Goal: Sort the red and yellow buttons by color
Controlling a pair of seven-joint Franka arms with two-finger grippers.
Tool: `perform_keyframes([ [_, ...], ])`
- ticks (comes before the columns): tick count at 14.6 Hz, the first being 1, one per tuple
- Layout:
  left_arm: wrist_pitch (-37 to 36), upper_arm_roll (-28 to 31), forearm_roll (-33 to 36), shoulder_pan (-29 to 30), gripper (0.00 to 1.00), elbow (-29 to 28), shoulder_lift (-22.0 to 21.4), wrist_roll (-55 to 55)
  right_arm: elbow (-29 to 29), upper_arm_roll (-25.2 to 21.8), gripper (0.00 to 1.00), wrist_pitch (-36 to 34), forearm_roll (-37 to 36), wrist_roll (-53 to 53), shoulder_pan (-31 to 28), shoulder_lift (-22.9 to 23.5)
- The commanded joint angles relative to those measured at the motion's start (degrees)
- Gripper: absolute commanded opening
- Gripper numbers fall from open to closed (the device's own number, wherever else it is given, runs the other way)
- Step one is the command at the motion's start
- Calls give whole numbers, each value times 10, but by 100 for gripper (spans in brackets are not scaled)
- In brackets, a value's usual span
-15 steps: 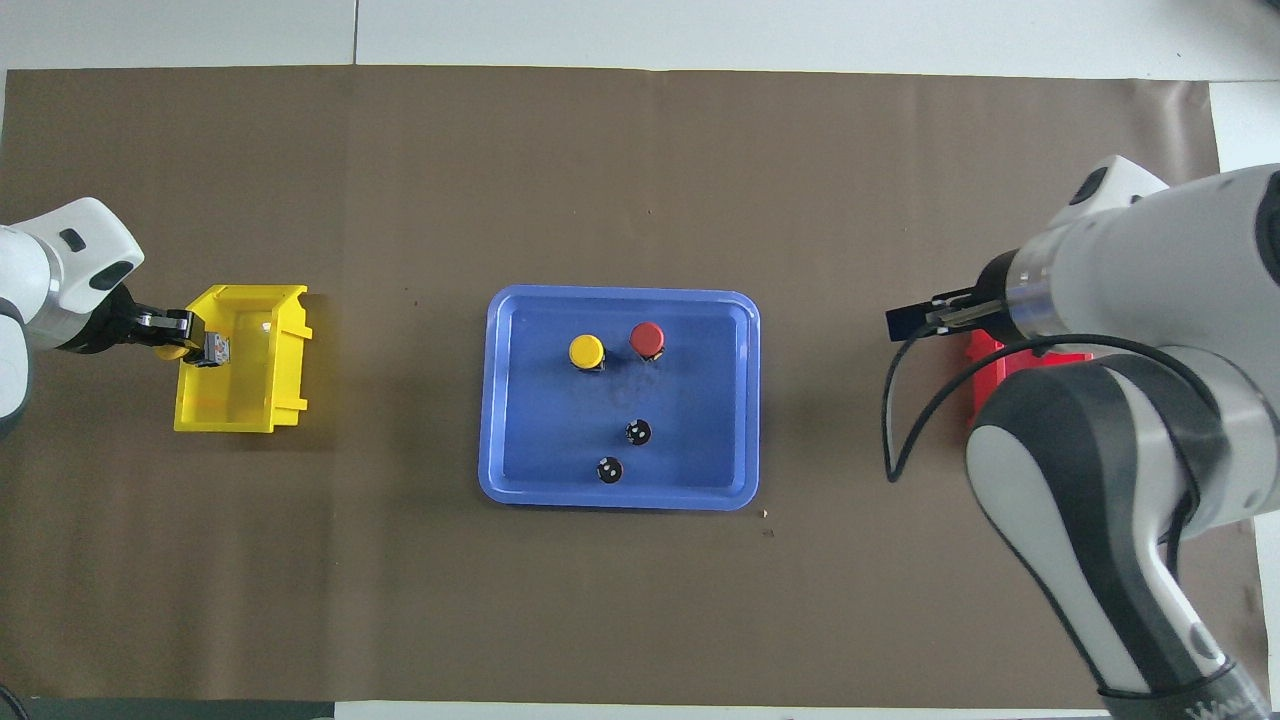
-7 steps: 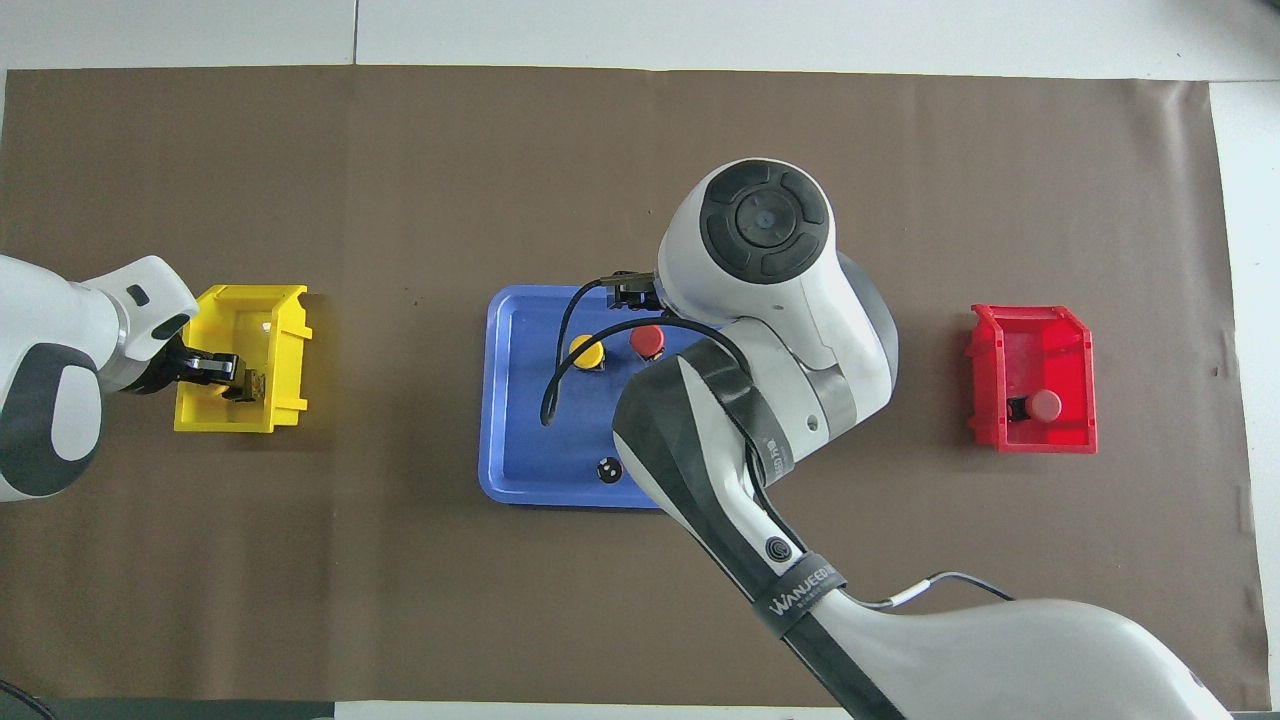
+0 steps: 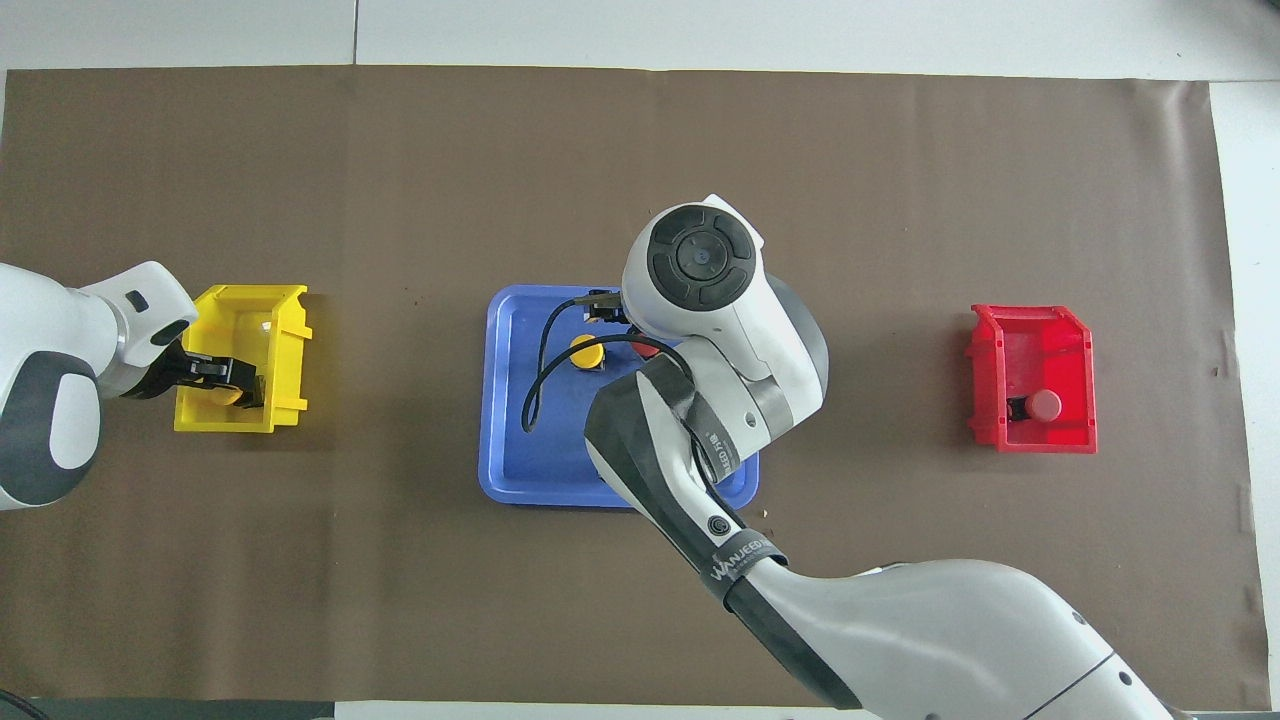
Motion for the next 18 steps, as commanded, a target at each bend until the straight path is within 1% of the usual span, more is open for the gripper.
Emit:
perform_keyframes([
  [1, -78, -1, 14, -6, 88, 78, -7, -2, -28, -2, 97, 19, -21, 13, 8, -4],
  [3, -167, -1, 16, -7, 100, 169, -1, 2, -31, -2, 93, 18, -21, 12, 8, -4],
  [4, -207, -1, 16, -6, 100, 204, -3, 4, -35, -2, 89, 19, -21, 12, 8, -5],
  [5, -247, -2, 17, -6, 100, 244, -5, 7, -38, -2, 82, 20, -21, 12, 7, -5],
  [6, -275, -3, 17, -7, 100, 284, -4, 22, -39, -2, 78, 21, -21, 13, 8, -6],
  [7, -295, -3, 17, -7, 100, 311, -4, 43, -39, -2, 75, 22, -21, 13, 8, -6],
  [8, -316, -5, 17, -7, 100, 334, -4, 51, -39, -2, 74, 22, -21, 14, 9, -6],
  [10, -366, -6, 14, -7, 100, 383, 0, 50, -39, -2, 71, 22, -21, 14, 9, -6],
  [11, -372, -5, 10, -7, 100, 400, 4, 50, -39, -1, 68, 22, -21, 14, 9, -6],
  [12, -349, -6, 10, -8, 100, 387, 5, 43, -39, -1, 65, 22, -21, 14, 9, -6],
  [14, -254, -7, 10, -14, 100, 281, -27, 22, -39, -1, 63, 22, -21, 14, 9, -6],
  [15, -200, -7, 11, -46, 100, 237, -30, -38, -39, -1, 63, 21, -21, 14, 9, -6],
  [16, -170, -7, 13, -65, 100, 220, -23, -77, -39, -1, 63, 20, -21, 14, 9, -6],
  [17, -151, -8, 13, -81, 100, 216, -4, -93, -39, -1, 61, 21, -21, 14, 9, -6],
  [18, -141, -7, 13, -116, 100, 218, 24, -124, -39, -1, 56, 20, -21, 14, 9, -6],
])
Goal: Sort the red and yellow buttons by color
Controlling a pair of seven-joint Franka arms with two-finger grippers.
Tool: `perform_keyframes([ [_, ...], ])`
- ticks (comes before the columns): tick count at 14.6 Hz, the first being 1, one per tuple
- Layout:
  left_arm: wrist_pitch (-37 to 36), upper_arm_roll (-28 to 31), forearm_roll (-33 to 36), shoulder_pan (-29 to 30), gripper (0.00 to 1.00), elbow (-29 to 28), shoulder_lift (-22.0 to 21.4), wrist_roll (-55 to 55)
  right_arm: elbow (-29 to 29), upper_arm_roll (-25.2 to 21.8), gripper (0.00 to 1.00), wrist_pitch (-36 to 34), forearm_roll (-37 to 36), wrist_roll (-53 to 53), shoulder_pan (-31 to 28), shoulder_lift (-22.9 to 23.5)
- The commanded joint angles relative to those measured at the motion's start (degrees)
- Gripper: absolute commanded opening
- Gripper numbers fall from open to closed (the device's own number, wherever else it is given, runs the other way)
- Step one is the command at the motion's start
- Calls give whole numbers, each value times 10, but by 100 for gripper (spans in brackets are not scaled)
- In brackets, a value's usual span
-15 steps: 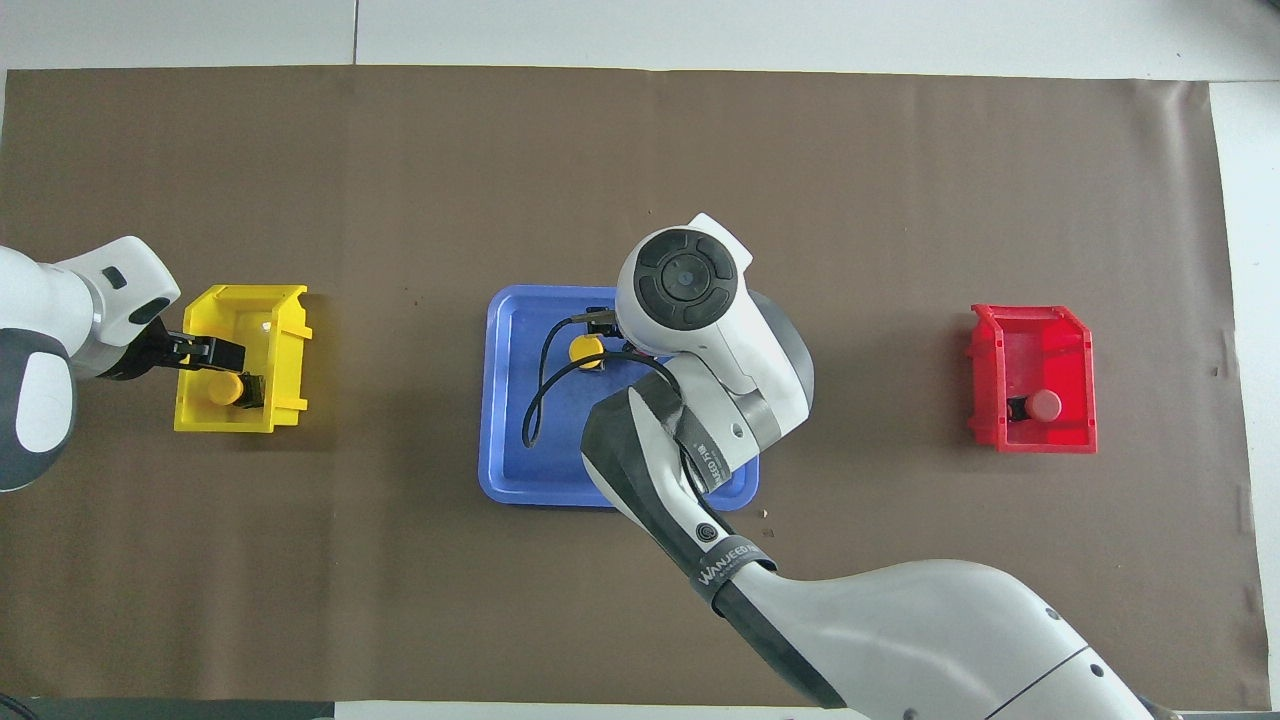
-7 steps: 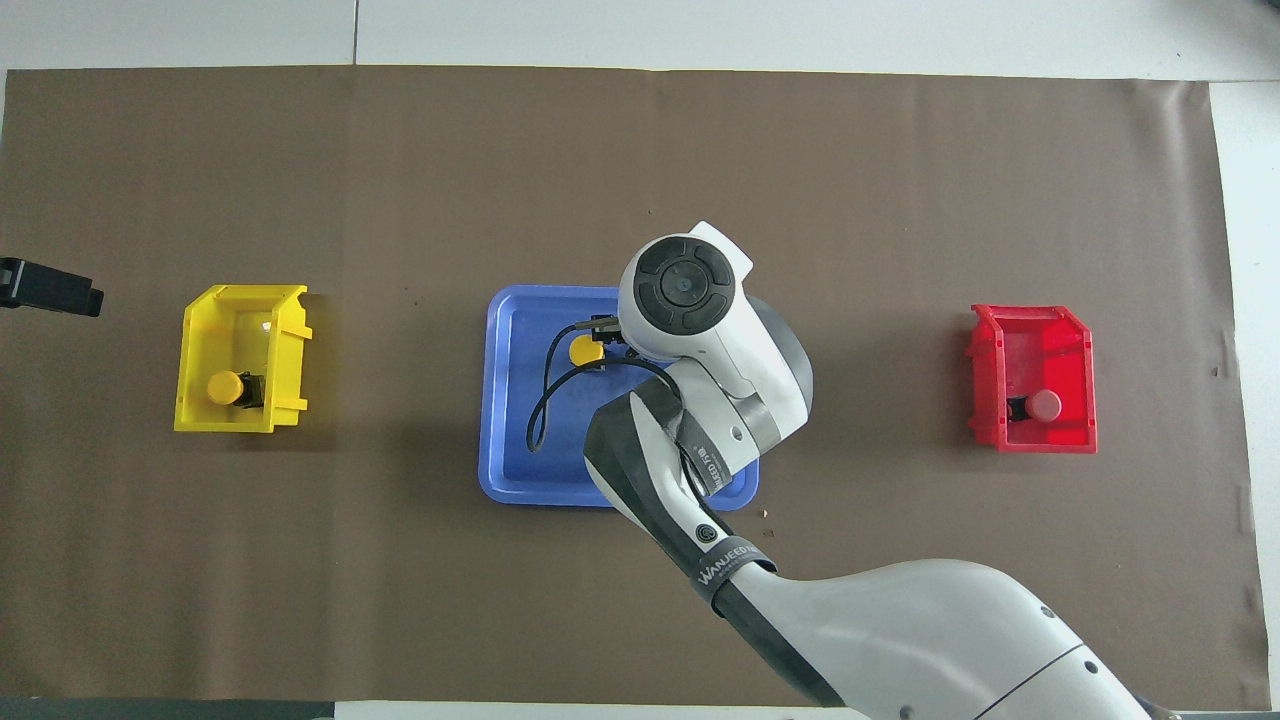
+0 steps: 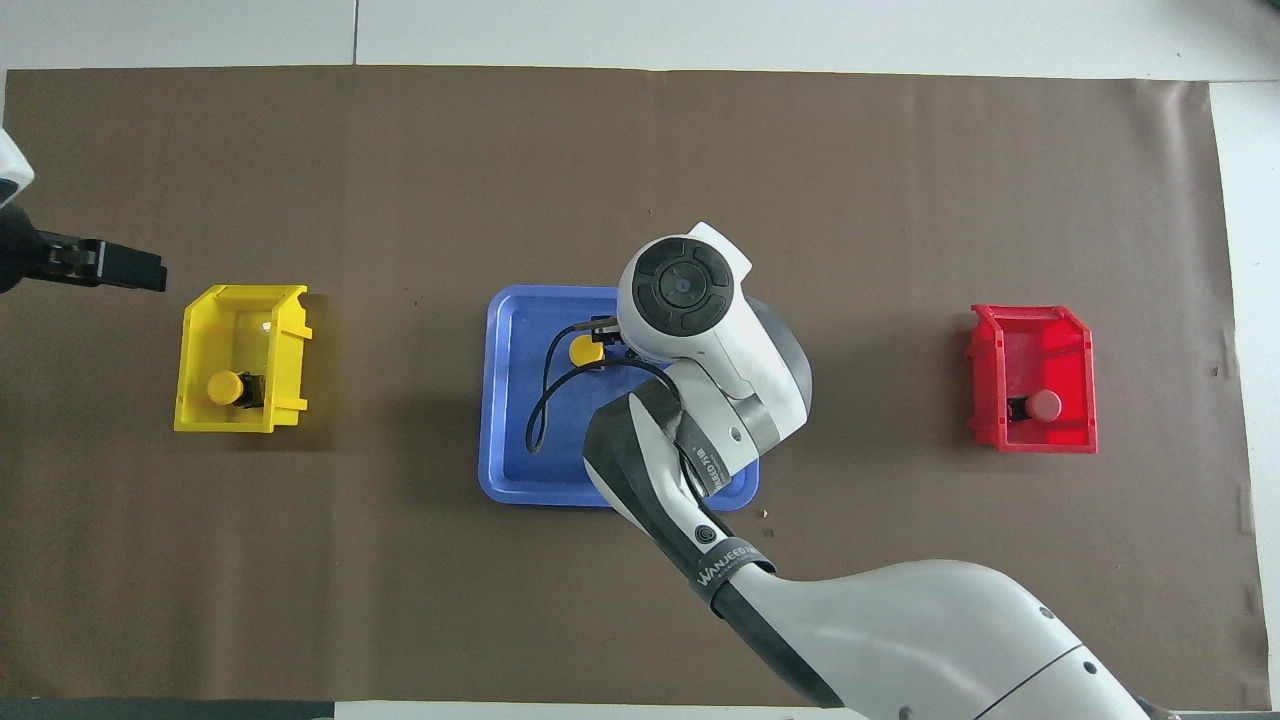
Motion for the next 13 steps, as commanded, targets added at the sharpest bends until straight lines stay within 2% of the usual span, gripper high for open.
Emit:
perform_keyframes([
  [1, 62, 5, 12, -85, 100, -17, 54, -112, -14, 0, 50, 13, -10, 13, 2, -9],
  [3, 102, 5, 14, -146, 100, -17, 98, -200, -14, 0, 35, 8, -10, 13, 2, -10],
  [5, 115, 5, 14, -161, 100, -17, 111, -211, -9, 0, 22, -1, -10, 2, -2, -12],
  [7, 120, 5, 14, -182, 100, -17, 124, -241, -5, -1, 22, -36, -10, -56, -21, -34],
  [8, 131, 5, 14, -203, 100, -17, 127, -272, -7, -1, 22, -72, -9, -102, -47, -64],
  [11, 152, 5, 14, -247, 100, -16, 141, -335, -38, -2, 23, -212, -9, -279, -156, -168],
  [13, 154, 5, 14, -280, 100, -1, 170, -370, -59, -2, 24, -248, -9, -383, -245, -197],
])
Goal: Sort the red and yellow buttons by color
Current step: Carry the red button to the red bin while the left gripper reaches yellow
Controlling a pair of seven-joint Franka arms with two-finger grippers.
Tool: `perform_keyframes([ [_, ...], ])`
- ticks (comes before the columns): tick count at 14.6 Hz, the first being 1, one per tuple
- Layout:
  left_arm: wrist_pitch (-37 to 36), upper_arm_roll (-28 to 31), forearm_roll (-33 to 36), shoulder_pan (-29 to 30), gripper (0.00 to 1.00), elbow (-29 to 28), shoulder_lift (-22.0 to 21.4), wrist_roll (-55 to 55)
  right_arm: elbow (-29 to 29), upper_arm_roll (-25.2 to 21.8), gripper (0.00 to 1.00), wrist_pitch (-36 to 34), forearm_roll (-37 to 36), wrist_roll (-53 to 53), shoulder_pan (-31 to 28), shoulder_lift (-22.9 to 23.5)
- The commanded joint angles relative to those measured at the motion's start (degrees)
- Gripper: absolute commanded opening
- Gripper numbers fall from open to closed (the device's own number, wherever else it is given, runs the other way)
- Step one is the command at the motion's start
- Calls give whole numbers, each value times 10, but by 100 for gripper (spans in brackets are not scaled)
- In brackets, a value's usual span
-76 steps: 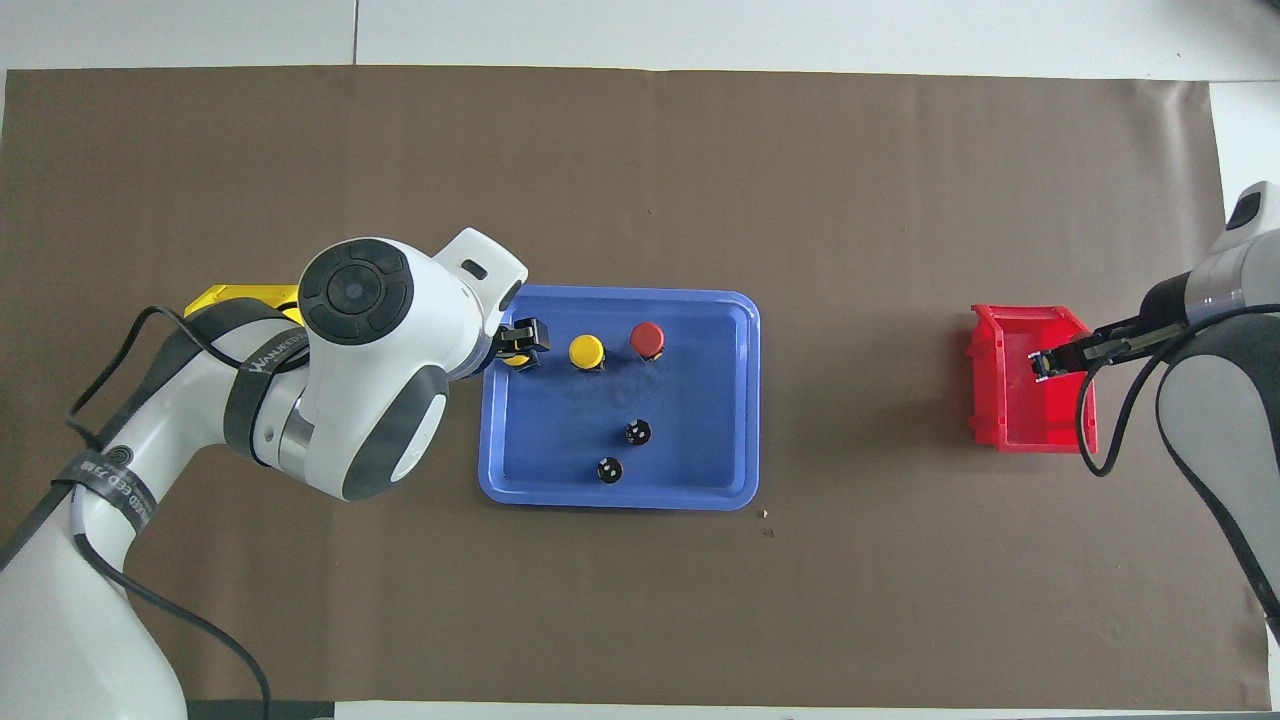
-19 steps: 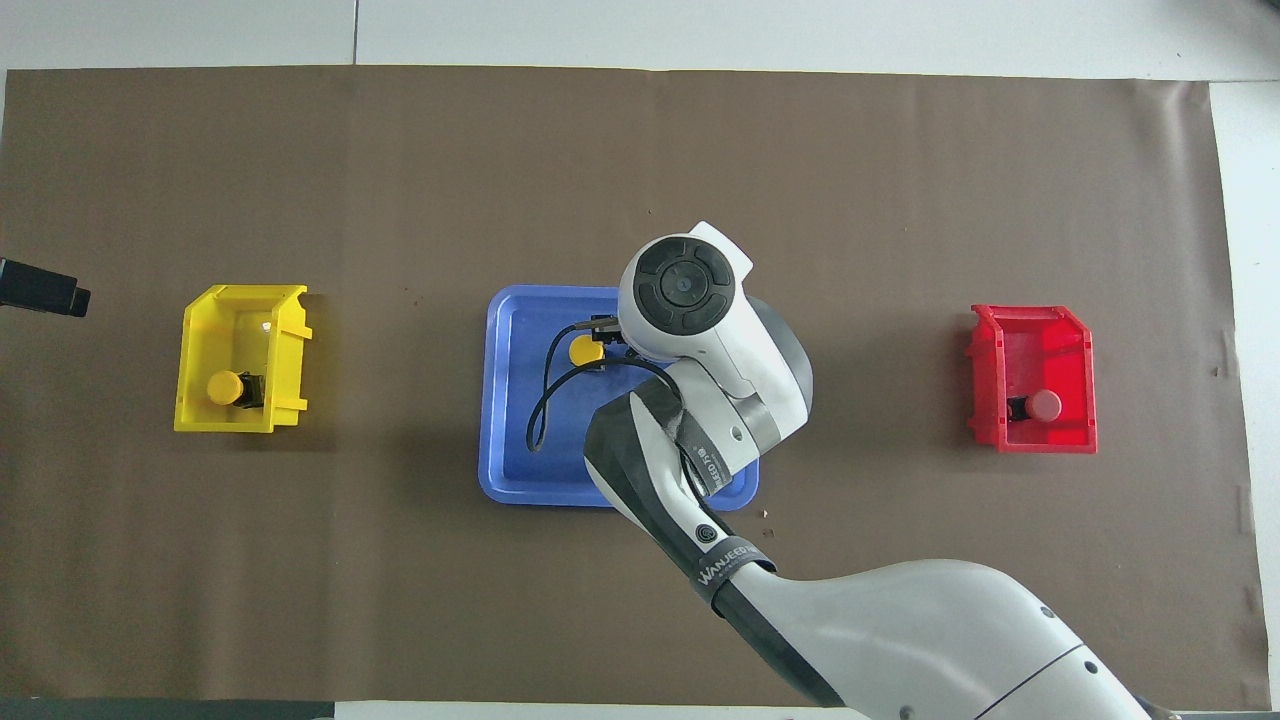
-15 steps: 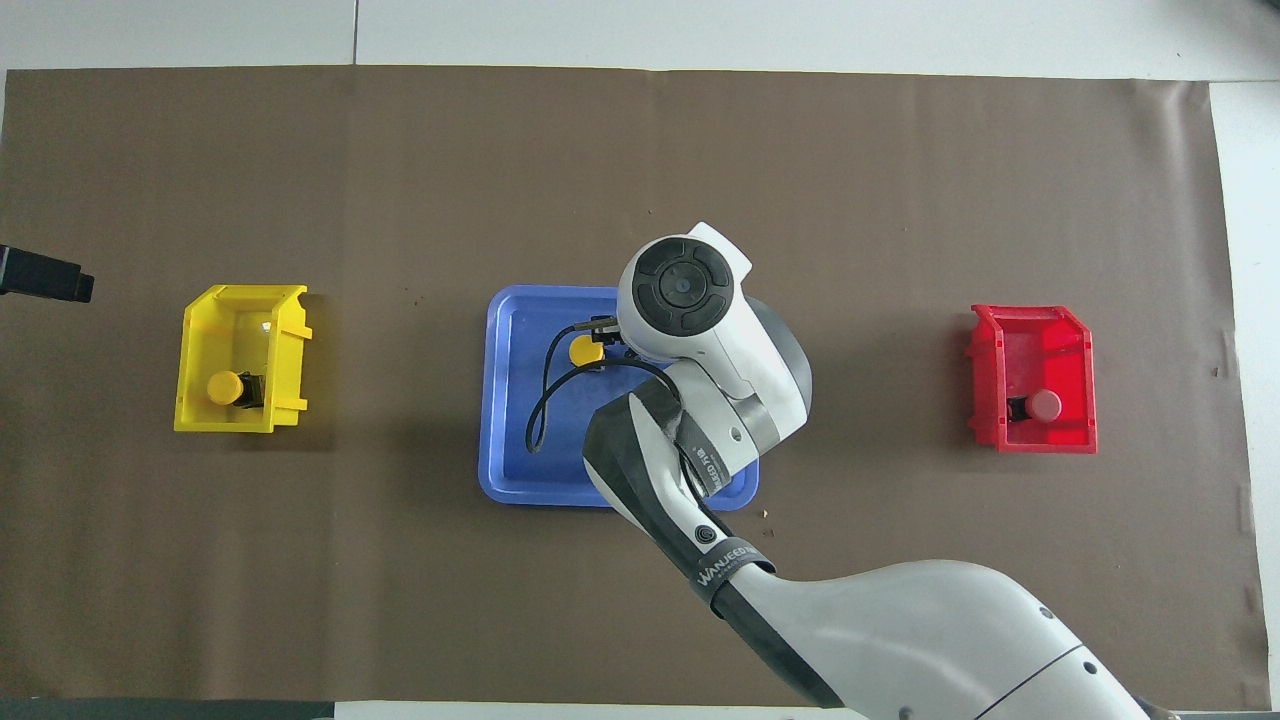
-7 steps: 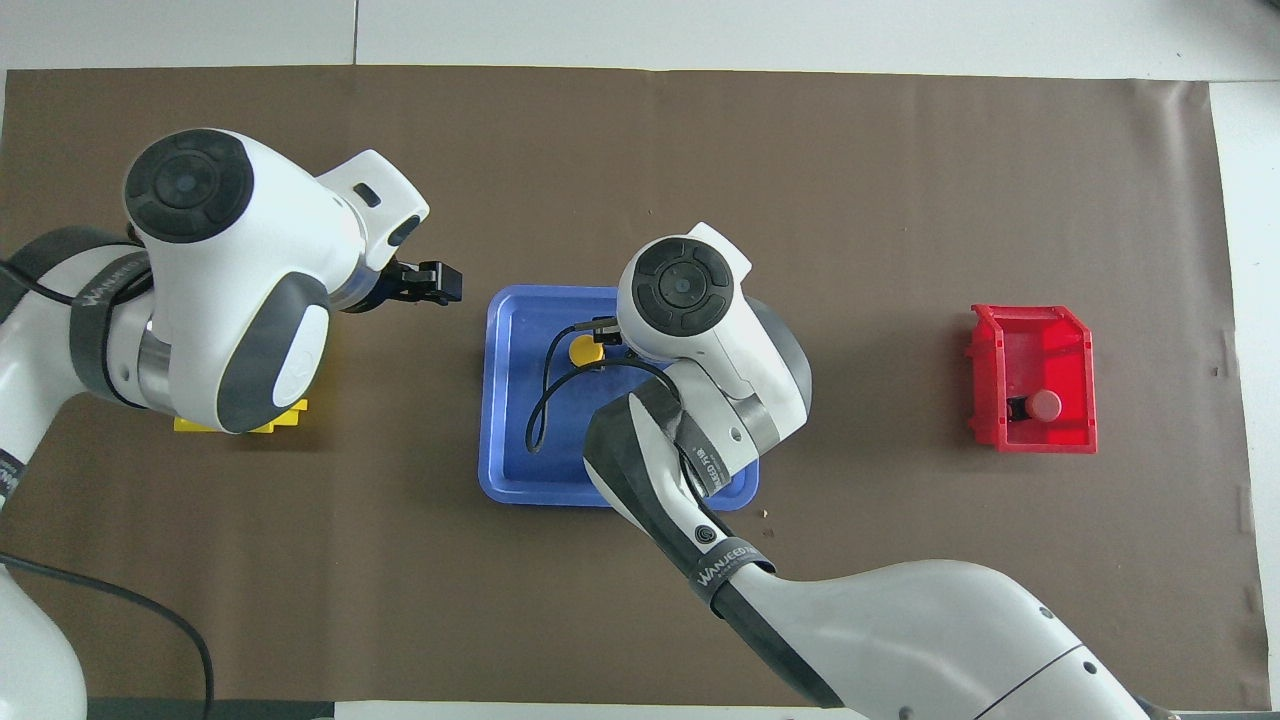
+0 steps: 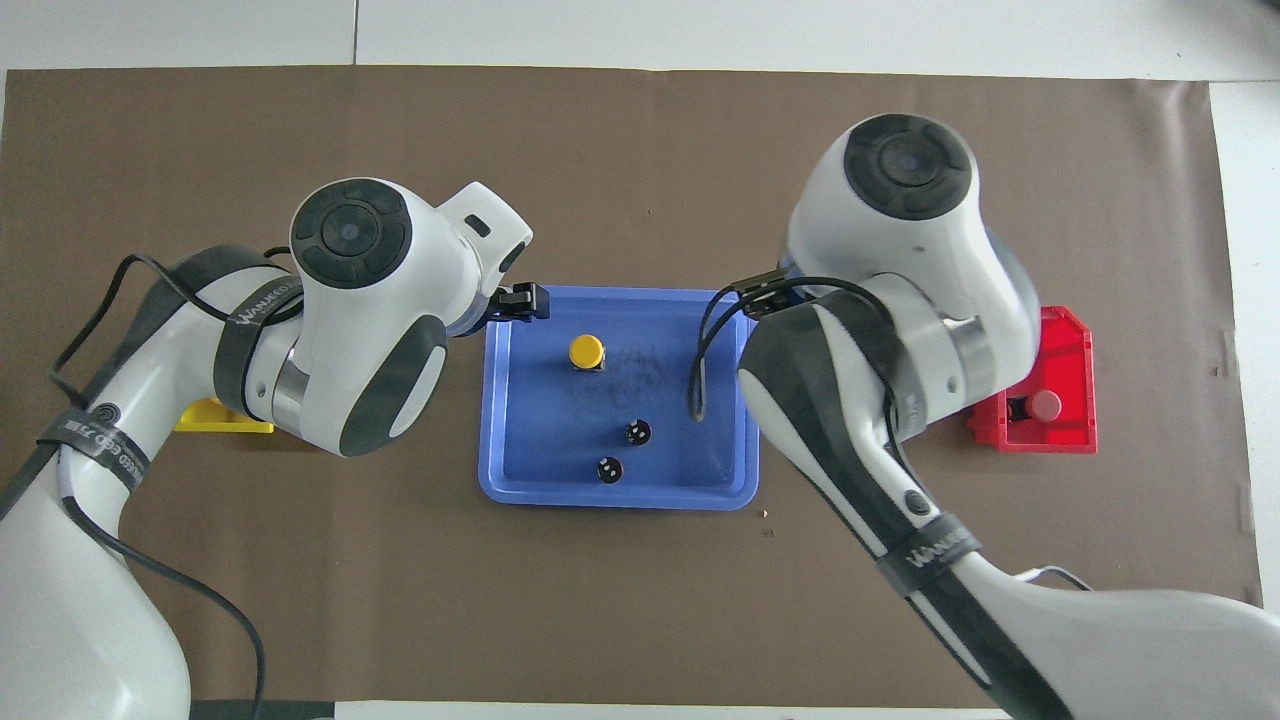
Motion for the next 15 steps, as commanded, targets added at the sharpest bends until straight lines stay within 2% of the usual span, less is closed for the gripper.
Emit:
perform_keyframes([
  [1, 6, 10, 14, -47, 100, 39, 55, -59, -64, 11, 24, -17, -4, -139, -111, -50],
  [4, 8, 9, 14, -63, 100, 46, 74, -82, -124, 11, 25, 49, -4, -240, -185, -70],
  [7, 10, 9, 14, -74, 99, 43, 74, -100, -216, 11, 25, 164, -4, -324, -226, -95],
  [8, 12, 9, 12, -76, 85, 42, 74, -112, -229, 10, 25, 180, -4, -337, -229, -99],
  [9, 8, 9, 8, -76, 12, 42, 74, -126, -239, 10, 25, 191, -4, -337, -229, -102],
  [10, 15, 8, 8, -76, 2, 38, 76, -133, -250, 10, 25, 203, -4, -337, -228, -105],
  [13, 6, 7, -1, -76, 1, 44, 76, -133, -300, 11, 25, 269, -4, -329, -223, -116],
  [15, -28, 9, -5, -69, 1, 68, 76, -130, -322, 11, 25, 302, -4, -321, -223, -110],
])
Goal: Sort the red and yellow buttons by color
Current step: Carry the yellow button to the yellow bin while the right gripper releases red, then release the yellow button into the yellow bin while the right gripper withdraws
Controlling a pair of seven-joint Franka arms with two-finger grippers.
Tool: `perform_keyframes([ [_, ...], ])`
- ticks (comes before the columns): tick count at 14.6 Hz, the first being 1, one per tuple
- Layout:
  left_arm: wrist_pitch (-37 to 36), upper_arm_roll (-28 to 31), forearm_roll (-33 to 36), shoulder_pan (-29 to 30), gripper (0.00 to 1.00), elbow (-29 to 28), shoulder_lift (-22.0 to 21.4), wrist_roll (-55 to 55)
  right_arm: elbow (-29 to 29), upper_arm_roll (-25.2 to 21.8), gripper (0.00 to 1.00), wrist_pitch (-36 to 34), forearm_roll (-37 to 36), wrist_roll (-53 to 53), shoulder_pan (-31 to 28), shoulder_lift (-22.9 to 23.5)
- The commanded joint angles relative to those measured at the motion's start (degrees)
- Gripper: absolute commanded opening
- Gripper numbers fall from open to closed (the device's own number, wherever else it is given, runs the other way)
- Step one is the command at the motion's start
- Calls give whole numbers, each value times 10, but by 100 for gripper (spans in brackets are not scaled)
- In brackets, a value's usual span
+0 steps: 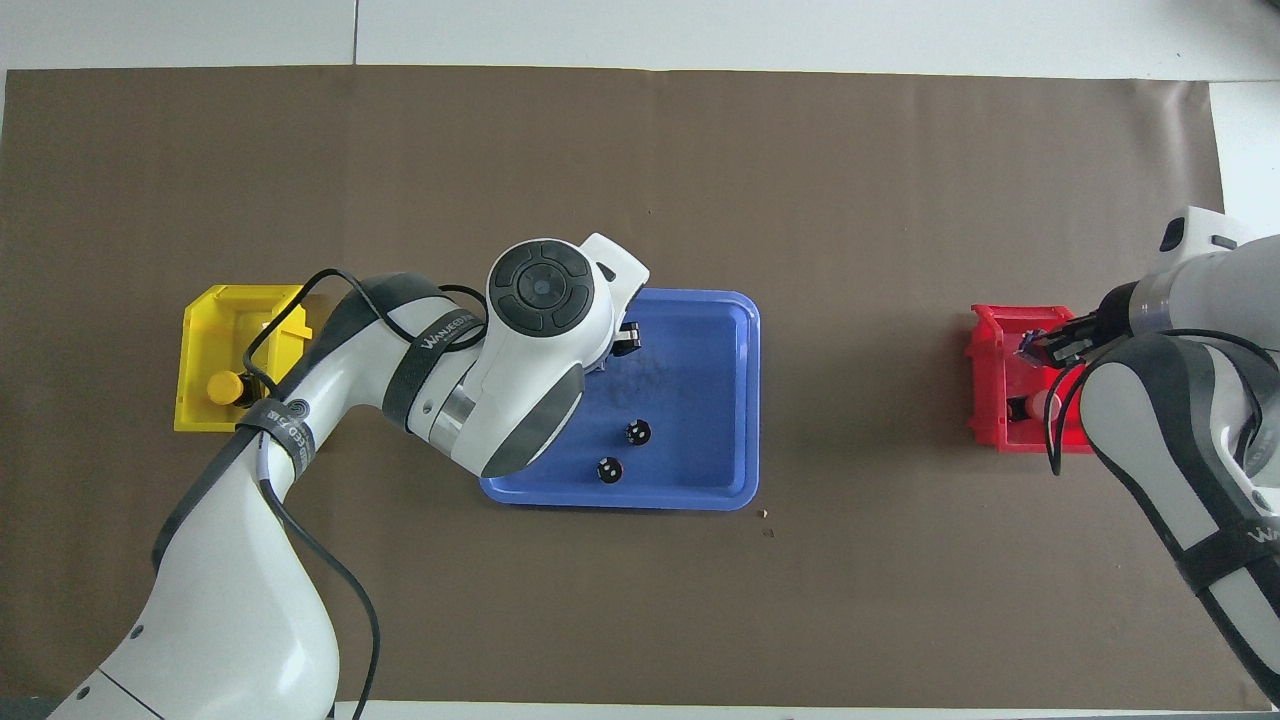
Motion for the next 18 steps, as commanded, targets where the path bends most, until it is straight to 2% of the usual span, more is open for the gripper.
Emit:
perform_keyframes([
  [1, -62, 12, 1, 3, 1, 38, 1, 2, -53, 2, 25, 54, -4, 5, -3, -18],
  [2, -82, 13, 5, 30, 1, 37, -7, 29, -58, 3, 25, 62, -4, 7, -2, -18],
  [5, -187, 13, 8, 141, 1, 63, -67, 192, -66, 2, 37, 79, -4, 5, -2, -14],
  [6, -214, 13, 13, 175, 1, 75, -77, 235, -66, 2, 45, 76, -4, 4, -4, -14],
  [7, -226, 13, 43, 201, 1, 86, -80, 265, -64, 2, 61, 69, -4, 2, -6, -14],
  [8, -224, 13, 72, 226, 1, 91, -84, 291, -60, 2, 68, 56, -4, 2, -7, -14],
  [9, -215, 13, 85, 247, 1, 89, -83, 314, -45, 2, 83, 36, -5, 3, -7, -13],
  [11, -176, 13, 86, 305, 1, 70, -85, 362, 4, 2, 99, -23, -4, 6, -7, -4],
  [15, -87, 13, 86, 374, 1, -20, -116, 413, 154, 5, 100, -222, -2, 51, 0, -14],
  [18, -22, 12, 86, 378, 1, -97, -143, 406, 221, 5, 100, -328, 6, 129, 0, -41],
])
